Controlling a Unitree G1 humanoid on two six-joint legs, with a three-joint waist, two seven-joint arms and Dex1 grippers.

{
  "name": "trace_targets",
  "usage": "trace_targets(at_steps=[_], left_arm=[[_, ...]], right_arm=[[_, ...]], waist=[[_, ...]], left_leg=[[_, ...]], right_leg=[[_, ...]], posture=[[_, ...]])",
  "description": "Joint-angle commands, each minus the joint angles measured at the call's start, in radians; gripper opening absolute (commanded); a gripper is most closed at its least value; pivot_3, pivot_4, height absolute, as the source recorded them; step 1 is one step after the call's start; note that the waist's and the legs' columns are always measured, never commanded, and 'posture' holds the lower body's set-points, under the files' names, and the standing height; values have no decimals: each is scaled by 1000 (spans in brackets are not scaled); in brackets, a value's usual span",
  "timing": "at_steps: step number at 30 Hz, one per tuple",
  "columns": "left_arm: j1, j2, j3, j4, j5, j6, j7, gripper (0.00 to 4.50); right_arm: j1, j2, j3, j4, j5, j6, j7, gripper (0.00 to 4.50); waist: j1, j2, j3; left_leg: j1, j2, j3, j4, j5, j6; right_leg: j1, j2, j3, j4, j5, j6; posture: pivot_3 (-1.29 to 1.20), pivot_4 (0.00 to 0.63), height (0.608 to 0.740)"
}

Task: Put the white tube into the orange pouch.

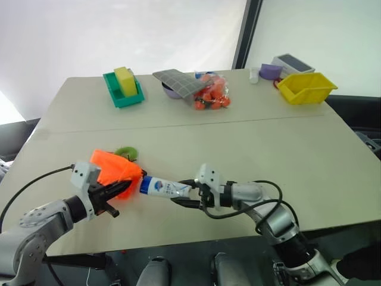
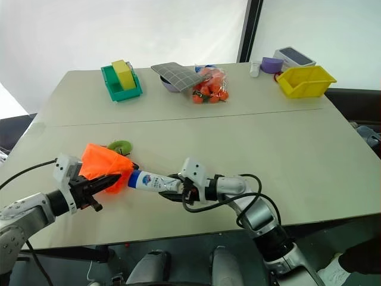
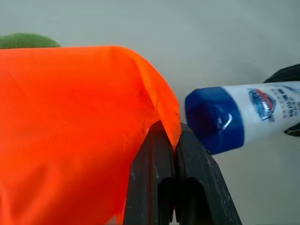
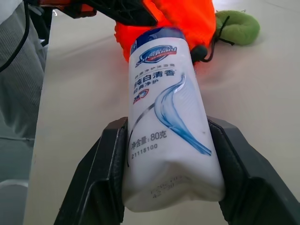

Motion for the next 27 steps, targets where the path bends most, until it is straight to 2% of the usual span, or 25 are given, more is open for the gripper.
trace_targets(at_steps=[1, 14, 27], left_arm=[[11, 17, 28, -75, -45, 11, -2, 0], [24, 17, -47, -154, -70, 24, 30, 0], [-8, 6, -158, -217, -102, 37, 71, 0]], right_arm=[[-37, 48, 6, 15, 2, -11, -16, 2153], [-176, 183, 63, 162, -50, -44, -15, 2153], [-320, 306, 170, 338, -204, -74, -56, 2153]], waist=[[1, 0, 0], [-2, 2, 1], [-4, 3, 2]], left_leg=[[0, 0, 0, 0, 0, 0], [-2, 0, 0, 0, 0, 0], [-2, 0, 0, 0, 0, 0]], right_leg=[[0, 0, 0, 0, 0, 0], [-2, 1, 0, 1, 0, 0], [-2, 1, 0, 1, 3, -4]], posture=[[0, 150, 740], [0, 150, 740], [0, 150, 740]])
